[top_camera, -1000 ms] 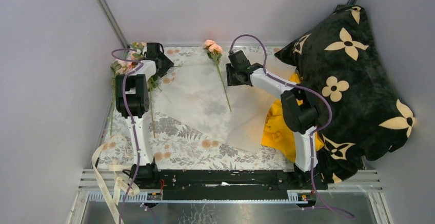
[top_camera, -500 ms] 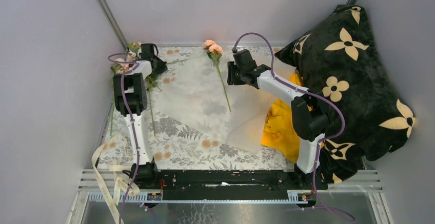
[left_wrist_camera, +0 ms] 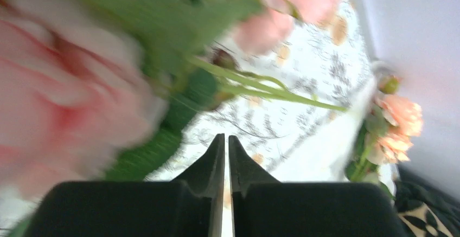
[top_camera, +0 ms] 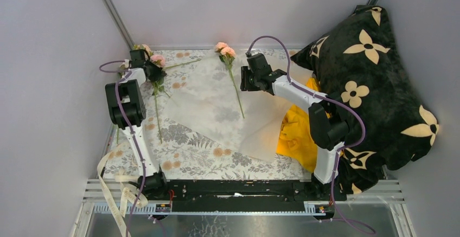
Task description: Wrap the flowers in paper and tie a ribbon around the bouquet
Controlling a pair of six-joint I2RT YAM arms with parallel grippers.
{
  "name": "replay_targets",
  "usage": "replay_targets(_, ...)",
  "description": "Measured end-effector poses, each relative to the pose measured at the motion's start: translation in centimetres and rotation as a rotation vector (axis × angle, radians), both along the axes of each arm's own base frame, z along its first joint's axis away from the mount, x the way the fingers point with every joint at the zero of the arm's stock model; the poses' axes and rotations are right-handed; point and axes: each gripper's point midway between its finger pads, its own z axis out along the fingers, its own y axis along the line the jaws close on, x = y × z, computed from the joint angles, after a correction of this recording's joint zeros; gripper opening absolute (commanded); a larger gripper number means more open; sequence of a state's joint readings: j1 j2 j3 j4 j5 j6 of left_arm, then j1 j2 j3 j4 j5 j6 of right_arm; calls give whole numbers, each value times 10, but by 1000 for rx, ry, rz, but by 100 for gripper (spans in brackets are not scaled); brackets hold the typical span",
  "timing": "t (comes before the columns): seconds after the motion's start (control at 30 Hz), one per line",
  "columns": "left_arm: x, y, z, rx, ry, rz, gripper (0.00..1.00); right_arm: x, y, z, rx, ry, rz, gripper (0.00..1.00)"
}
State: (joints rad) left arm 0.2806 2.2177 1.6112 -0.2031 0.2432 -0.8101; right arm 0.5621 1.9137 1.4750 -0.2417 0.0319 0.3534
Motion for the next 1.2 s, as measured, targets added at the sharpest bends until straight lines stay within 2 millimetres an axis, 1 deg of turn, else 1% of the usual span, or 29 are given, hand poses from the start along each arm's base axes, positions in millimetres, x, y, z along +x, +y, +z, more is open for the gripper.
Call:
replay_targets(0.03,1,-8,6,-2,-21,-24,24,0,0,0,0,0,-1,47)
replay_targets(0.07,1,-14,12,6,-38,-50,33,0,0,0,1,0,-1,47)
replay_targets(0.1,3,-23,19,25,-61,-86,43,0,0,0,1,1,-1,47)
replay_targets(0.13,5,-33,28,51,-91,-135,52,0,0,0,0,1,0,48)
replay_targets(0.17,10,-46,40,88,-135,-205,58,-1,0,0,-2,3,1,48)
replay_targets(0.23,25,-75,68,191,-240,-395,67,-2,-1,-2,-10,9,5,48)
replay_targets(0.27,33,-82,80,256,-287,-478,69,-3,-2,-2,-14,11,7,49)
replay_targets(0.33,57,-100,111,425,-400,-673,73,-4,-2,-3,-19,11,14,50)
replay_targets(0.37,70,-104,127,534,-459,-765,77,-4,-2,-3,-18,11,19,50)
replay_targets(0.4,80,-104,135,634,-501,-839,82,-5,-2,-2,-19,12,24,50)
replay_targets(0.43,87,-103,140,722,-528,-902,89,-5,-2,-2,-20,12,28,51)
replay_targets(0.47,92,-98,140,827,-542,-967,93,-6,-1,-2,-20,13,35,51)
replay_targets(0.53,94,-88,123,982,-515,-1092,98,-7,-1,-3,-26,15,43,51)
replay_targets(0.57,92,-83,109,1037,-484,-1151,98,-8,-2,-3,-30,18,45,51)
replay_targets(0.6,90,-77,90,1088,-444,-1220,98,-9,-2,-4,-34,21,48,51)
replay_targets(0.73,78,-61,20,1150,-296,-1422,99,-12,-4,-6,-46,31,54,52)
replay_targets(0.8,72,-54,-9,1155,-232,-1488,98,-14,-4,-7,-51,36,57,52)
replay_targets(0.87,83,-43,6,1258,-216,-1494,96,-15,-3,-7,-53,38,60,52)
replay_targets(0.93,88,-33,11,1314,-189,-1496,88,-15,-3,-7,-55,37,64,52)
replay_targets(1.0,88,-26,4,1343,-143,-1509,82,-15,-3,-7,-57,36,66,52)
replay_targets(1.03,86,-22,-4,1345,-117,-1523,81,-15,-3,-7,-57,35,67,52)
replay_targets(1.07,87,-20,-7,1360,-109,-1529,79,-15,-3,-6,-57,34,67,52)
replay_targets(1.1,88,-17,-5,1374,-99,-1527,78,-15,-3,-6,-57,34,67,52)
replay_targets(1.2,86,-13,-8,1390,-76,-1545,78,-16,-3,-3,-55,28,70,52)
